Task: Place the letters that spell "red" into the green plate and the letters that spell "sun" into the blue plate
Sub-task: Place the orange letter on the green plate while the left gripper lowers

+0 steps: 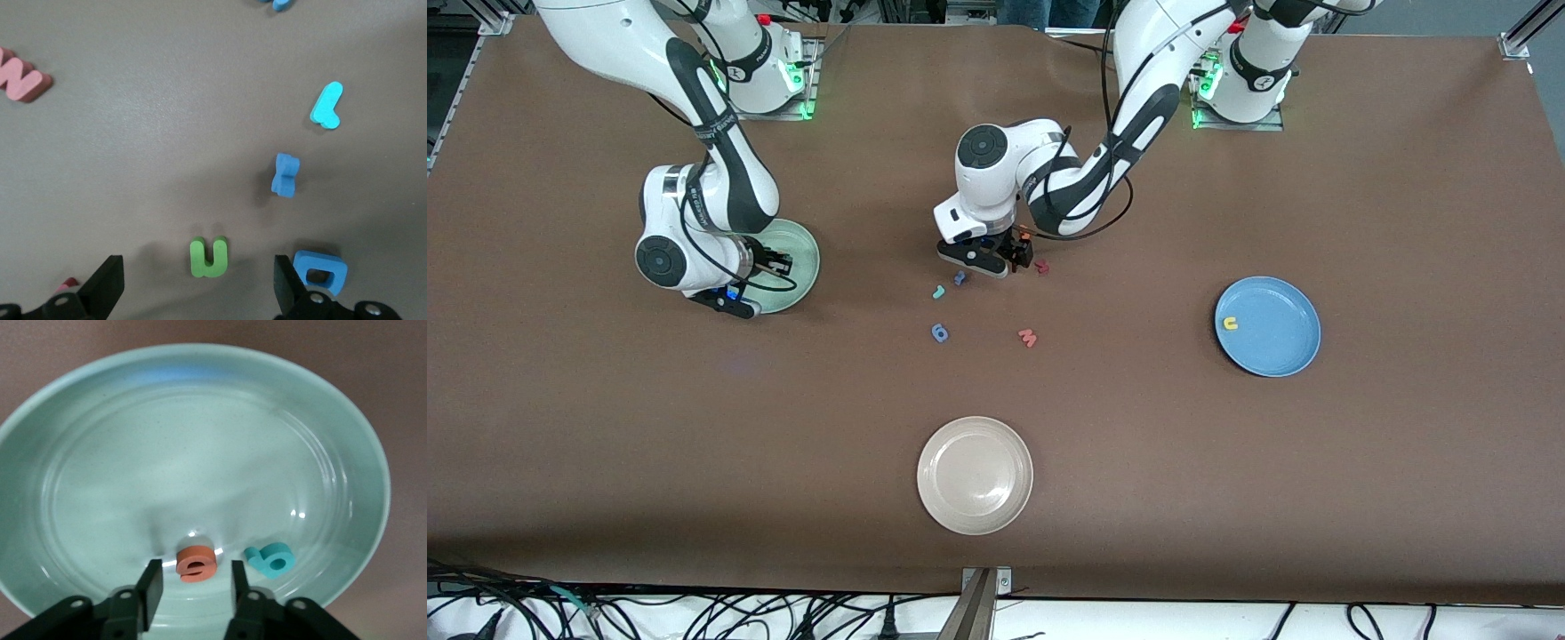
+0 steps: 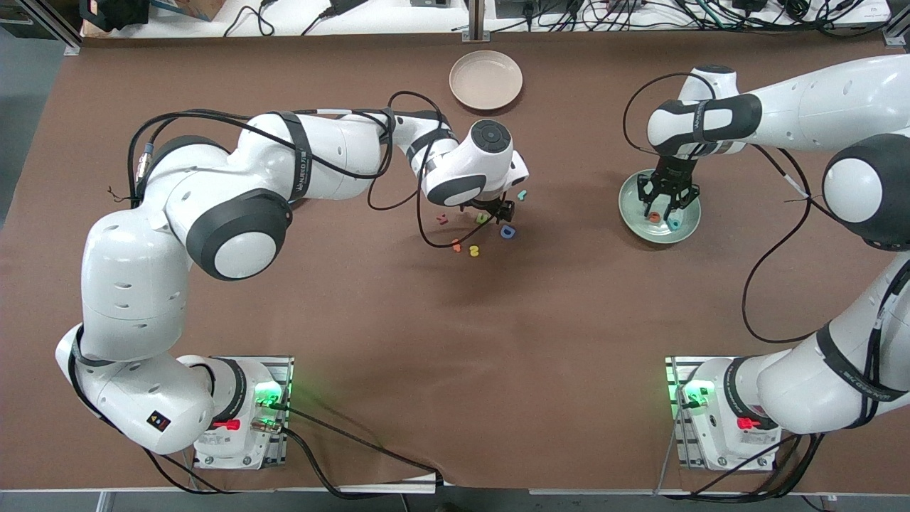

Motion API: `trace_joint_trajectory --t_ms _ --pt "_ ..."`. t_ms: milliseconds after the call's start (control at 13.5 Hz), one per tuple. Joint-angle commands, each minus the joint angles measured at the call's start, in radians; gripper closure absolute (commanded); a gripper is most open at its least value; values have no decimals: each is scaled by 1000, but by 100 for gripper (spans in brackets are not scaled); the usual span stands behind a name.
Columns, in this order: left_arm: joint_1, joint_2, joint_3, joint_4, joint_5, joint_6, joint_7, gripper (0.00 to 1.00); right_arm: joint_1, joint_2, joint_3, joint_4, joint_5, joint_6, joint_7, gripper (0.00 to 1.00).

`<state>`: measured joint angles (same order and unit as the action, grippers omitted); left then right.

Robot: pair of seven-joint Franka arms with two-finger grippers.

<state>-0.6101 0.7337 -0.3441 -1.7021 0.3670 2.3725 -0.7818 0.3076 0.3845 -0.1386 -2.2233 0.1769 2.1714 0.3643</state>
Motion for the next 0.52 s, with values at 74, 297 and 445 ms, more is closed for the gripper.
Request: trace_joint_trajectory --t_ms 74,297,445 --pt "-8 10 -1 16 24 -10 12 2 2 -32 1 10 4 -7 -5 2" --pt "-17 21 -1 15 30 4 4 2 1 -49 1 85 4 -77 1 1" --pt "-17 30 0 15 33 31 -2 2 1 -49 1 181 4 -187 4 1"
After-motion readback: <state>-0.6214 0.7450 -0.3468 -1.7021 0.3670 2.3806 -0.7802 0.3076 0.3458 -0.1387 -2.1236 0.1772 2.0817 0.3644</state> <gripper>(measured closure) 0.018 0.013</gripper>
